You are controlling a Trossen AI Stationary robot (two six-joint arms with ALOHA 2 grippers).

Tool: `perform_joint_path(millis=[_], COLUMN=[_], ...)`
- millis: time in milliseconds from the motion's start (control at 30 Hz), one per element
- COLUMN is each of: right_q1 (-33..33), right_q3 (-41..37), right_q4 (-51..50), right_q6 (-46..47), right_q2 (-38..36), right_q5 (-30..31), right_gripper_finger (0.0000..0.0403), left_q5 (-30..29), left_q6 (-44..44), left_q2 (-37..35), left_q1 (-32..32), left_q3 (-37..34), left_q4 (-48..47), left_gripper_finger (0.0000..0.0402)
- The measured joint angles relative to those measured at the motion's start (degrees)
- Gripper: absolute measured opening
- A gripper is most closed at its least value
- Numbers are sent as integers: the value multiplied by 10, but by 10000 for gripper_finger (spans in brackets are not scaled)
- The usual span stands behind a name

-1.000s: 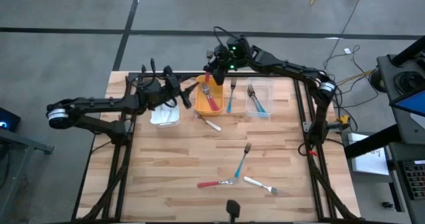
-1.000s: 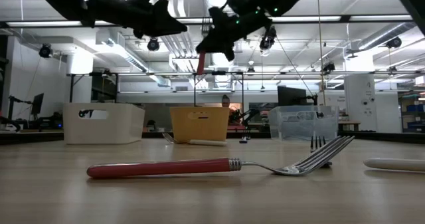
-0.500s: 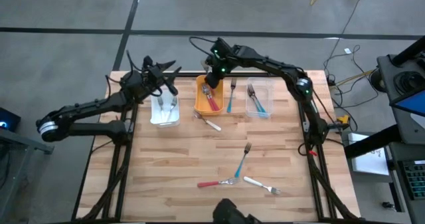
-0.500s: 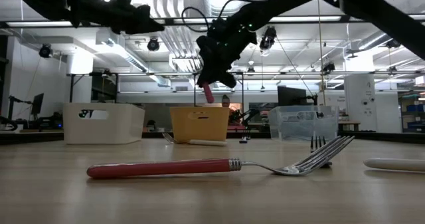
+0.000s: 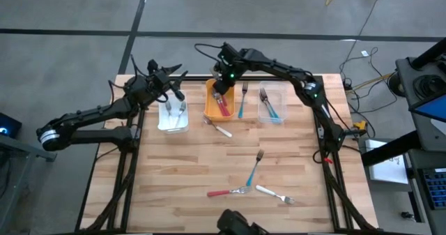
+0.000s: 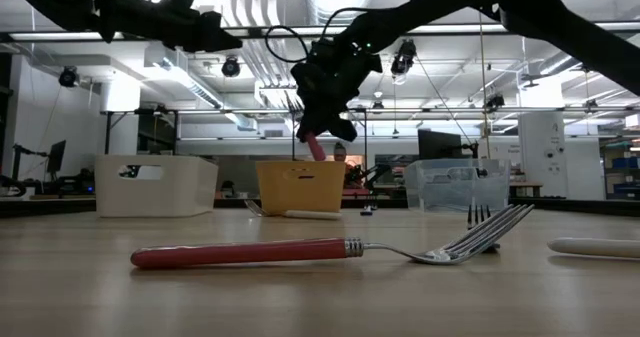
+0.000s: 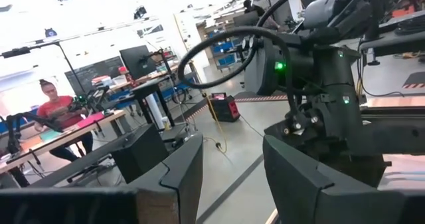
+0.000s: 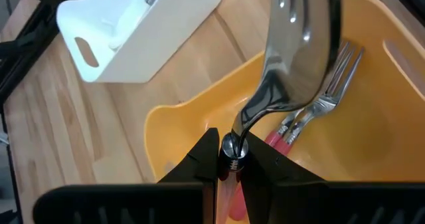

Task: Sort silverware by color (type)
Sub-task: Put the pink fork into the yellow bin

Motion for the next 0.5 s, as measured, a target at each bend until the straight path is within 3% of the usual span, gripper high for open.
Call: perform_joint_path(millis=[500], right_q1=[5], right_q3=[-1], right_q4=[17], right_q6=[4], right_q2=[36], right_q5=[17], right_gripper_finger=[26], left_q5=[-1], left_q6=[8], left_q2=[-1], left_q1=[0], left_q3=[0], left_q4=[-1], left_gripper_finger=[136])
